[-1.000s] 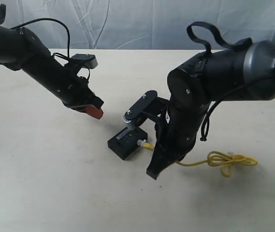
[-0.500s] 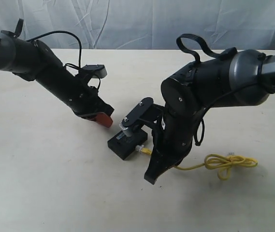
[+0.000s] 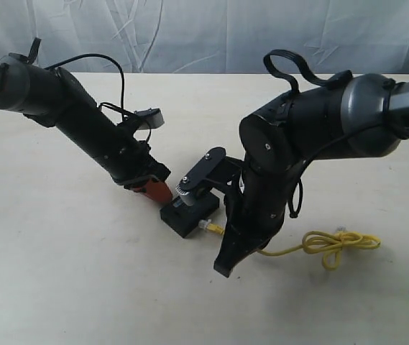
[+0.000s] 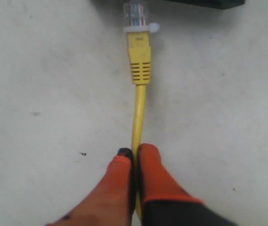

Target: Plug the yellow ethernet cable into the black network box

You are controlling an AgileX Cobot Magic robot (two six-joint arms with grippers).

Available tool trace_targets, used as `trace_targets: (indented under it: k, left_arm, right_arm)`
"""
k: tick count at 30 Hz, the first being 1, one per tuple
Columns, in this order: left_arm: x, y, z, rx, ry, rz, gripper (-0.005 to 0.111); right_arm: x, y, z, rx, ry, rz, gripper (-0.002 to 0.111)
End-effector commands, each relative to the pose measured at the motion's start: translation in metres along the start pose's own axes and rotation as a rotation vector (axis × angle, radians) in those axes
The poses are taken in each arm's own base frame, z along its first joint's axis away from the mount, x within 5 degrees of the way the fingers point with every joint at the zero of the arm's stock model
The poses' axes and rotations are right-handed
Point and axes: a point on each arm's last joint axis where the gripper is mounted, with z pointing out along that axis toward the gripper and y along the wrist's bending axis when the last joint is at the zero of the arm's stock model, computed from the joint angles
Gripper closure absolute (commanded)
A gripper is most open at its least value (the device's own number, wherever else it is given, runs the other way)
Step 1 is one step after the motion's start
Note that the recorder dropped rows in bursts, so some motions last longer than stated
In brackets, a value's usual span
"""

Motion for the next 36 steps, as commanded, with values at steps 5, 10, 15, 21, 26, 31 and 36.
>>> trace_targets:
  k: [5,10,15,21,26,31,36]
  left_arm:
    - [-0.001,-0.004,0.001,0.025,0.006,0.005,0.107]
    - [-0.001,-0.004,0.001,0.025,0.006,0.005,0.107]
    - [0.000,-0.004,0.001,0.027,0.010,0.006,0.107]
    - [0.000,-0.004,0.001,0.027,0.011,0.007,0.107]
    - [0.000,-0.004,0.001,0.027,0.011,0.007,0.107]
    - [0.000,-0.004,0.001,0.027,0.011,0.007,0.107]
    - [0.000,-0.004,0.001,0.030,0.014,0.007,0.107]
  right_arm:
    - [0.000,0.001,0.014,-0.016,0.026,-0.001,0.109]
    - [0.000,0.001,0.008,-0.011,0.009,-0.009,0.109]
    - [-0.002,0.001,0.002,-0.002,-0.020,-0.010,0.109]
    - [-0.003,0.000,0.003,0.003,-0.036,-0.010,0.109]
    - [-0.003,0.000,0.005,-0.003,-0.023,-0.014,0.109]
    - [-0.003,0.005,0.005,-0.051,-0.029,-0.041,0.109]
    - [-0.004,0.007,0.005,-0.070,-0.044,-0.041,0.109]
